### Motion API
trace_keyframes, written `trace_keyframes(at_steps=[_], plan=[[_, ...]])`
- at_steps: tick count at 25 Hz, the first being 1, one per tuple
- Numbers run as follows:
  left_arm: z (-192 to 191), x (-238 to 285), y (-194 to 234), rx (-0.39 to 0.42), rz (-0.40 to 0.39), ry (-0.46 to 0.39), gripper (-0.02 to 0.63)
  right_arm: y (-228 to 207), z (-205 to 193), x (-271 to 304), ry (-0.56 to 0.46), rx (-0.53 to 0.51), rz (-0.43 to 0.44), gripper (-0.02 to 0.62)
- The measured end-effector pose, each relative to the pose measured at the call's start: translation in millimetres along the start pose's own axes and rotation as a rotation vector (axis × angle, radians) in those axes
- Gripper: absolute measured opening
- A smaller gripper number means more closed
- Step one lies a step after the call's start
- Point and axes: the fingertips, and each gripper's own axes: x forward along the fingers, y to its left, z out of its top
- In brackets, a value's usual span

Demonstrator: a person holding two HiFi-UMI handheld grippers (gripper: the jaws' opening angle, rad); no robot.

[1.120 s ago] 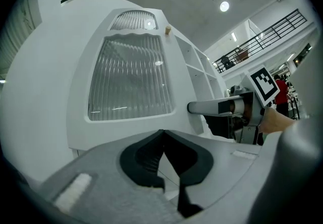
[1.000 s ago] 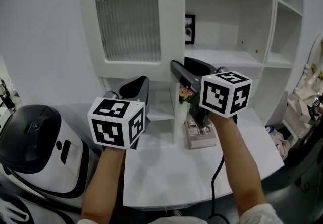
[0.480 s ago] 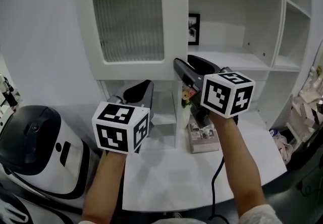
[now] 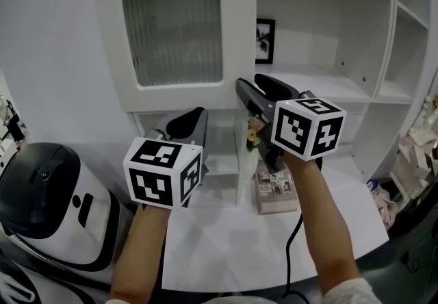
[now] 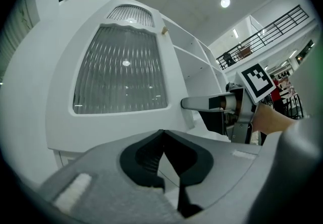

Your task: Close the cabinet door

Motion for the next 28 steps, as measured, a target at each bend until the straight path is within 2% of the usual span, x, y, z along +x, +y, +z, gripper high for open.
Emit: trace_keyframes(at_steps=[16, 22, 28], plan=[[5, 14, 15, 0.007, 0.013, -0.007, -0.008, -8, -2, 13, -0.001, -0.010, 0.007, 0.195], [5, 7, 19, -0.008, 0.011, 0.004, -0.008, -5, 0, 7, 0.018, -0.069, -0.053, 0.195], [3, -11, 23, -0.010, 0.013, 0.008, -0.006, -4, 9, -8, -0.009, -0.061, -0.118, 0.183]])
